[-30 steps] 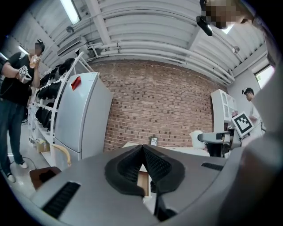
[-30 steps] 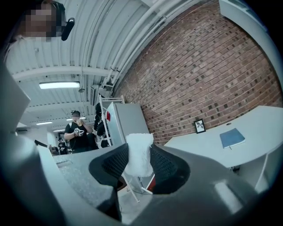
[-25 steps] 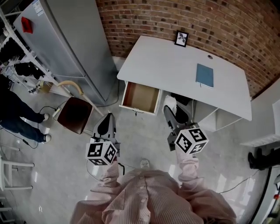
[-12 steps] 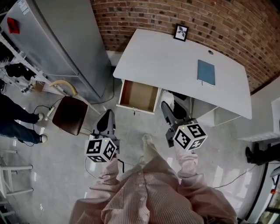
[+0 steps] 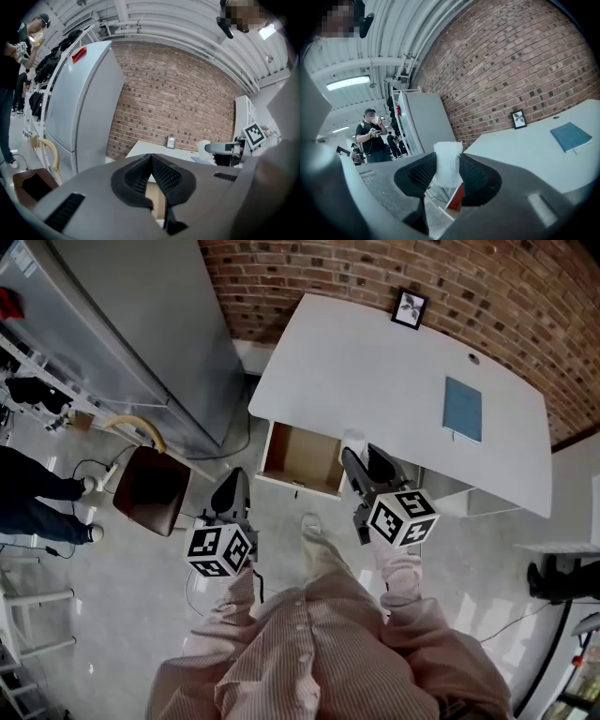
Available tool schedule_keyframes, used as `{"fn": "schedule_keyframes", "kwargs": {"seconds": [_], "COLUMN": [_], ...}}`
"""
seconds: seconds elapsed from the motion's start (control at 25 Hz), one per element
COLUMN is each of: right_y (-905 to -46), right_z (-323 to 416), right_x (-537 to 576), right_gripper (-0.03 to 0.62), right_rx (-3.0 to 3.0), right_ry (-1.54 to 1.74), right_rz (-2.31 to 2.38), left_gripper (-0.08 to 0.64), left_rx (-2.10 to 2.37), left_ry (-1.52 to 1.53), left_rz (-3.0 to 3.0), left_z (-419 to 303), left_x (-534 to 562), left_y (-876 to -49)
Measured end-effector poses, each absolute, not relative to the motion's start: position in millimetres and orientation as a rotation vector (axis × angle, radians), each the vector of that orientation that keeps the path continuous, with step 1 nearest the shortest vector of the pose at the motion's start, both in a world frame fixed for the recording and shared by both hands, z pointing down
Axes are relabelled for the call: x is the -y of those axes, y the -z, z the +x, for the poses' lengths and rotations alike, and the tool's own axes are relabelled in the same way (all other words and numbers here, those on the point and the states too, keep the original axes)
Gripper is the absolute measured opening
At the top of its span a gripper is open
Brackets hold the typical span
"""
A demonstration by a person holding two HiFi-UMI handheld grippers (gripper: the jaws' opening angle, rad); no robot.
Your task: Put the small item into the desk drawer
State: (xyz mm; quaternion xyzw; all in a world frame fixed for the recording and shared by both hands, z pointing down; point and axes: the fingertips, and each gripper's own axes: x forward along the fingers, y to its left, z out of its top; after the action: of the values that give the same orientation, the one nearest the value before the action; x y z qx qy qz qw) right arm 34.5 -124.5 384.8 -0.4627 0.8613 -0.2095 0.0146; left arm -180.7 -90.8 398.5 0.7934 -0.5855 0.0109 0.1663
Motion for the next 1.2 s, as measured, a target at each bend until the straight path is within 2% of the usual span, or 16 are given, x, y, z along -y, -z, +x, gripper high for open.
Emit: {"fn": "schedule_keyframes", "kwargs": {"seconds": [0.48, 1.2], "right_y": [-448.6, -541.7], "right_z": [1.1, -47.7], "right_x": [203.7, 201.5], "right_gripper": [0.158, 0.158], "right_rx": [-2.851, -3.195], "right_ry": [0.846, 0.986], "right_rz": [-1.356, -1.174], "left_gripper": [0.0, 0.0], "left_rx": [1.577, 1.447], "left_ry": [-0.144, -0.341], "left_rz": [2.116, 1.948], "left_z": [-178.1, -164.5], "left_x": [172.6, 191.5], "left_y": [-460.3, -563.3]}}
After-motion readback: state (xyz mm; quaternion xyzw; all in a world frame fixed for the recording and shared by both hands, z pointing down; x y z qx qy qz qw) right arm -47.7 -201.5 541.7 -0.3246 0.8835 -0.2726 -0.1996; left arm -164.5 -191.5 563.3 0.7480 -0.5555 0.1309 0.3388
